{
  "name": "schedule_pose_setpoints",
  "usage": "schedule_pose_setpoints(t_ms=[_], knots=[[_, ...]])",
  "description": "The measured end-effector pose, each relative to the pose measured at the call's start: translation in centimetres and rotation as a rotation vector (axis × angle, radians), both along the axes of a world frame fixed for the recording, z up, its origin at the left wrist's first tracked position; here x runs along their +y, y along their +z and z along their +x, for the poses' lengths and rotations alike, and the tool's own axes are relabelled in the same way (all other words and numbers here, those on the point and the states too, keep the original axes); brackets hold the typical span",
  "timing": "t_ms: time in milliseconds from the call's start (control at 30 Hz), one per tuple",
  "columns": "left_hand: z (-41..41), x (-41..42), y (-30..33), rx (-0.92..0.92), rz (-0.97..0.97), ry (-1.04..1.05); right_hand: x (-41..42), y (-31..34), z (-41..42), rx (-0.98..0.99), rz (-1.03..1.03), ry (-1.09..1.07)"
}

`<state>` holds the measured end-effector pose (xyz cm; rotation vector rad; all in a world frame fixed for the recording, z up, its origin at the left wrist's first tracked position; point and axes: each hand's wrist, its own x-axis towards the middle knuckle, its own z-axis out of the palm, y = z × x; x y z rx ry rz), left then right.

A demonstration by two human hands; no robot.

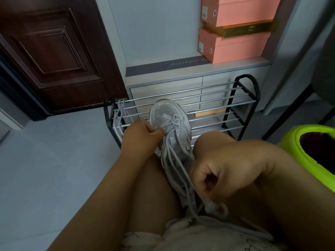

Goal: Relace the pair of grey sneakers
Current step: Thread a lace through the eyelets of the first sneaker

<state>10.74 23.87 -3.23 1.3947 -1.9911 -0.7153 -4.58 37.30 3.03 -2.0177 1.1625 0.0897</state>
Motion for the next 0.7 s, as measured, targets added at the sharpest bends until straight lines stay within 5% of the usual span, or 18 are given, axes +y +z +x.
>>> schedule_pose_setpoints(t_ms=[67,233,400,533,600,700], knots=[[-0.1,0.2,0.1,-0.014,-0.098,-0.026,-0.5,-0.7,-1.1,0.135,-0.152,-0.181],[-0.9,-0.2,0.3,-0.062,-0.191,-0.174,-3.7,-1.2,-2.8,-0.073,-0.396,-0.890],[-1.4,-1.1,0.3,-0.148,-0.219,-0.244,-7.0,-2.6,-1.0,0.064,-0.636,-0.914],[-1.1,-1.2,-0.1,0.030,-0.094,-0.267,-8.2,-4.3,-0.4,0.087,-0.687,-0.858],[-0.9,-1.1,-0.3,0.099,-0.044,-0.266,-8.4,-4.8,-0.7,-0.117,-0.610,-0.937],[-0.7,-1.5,-0.8,0.207,0.066,-0.167,-8.4,-5.0,-1.4,-0.740,-0.299,-1.187]])
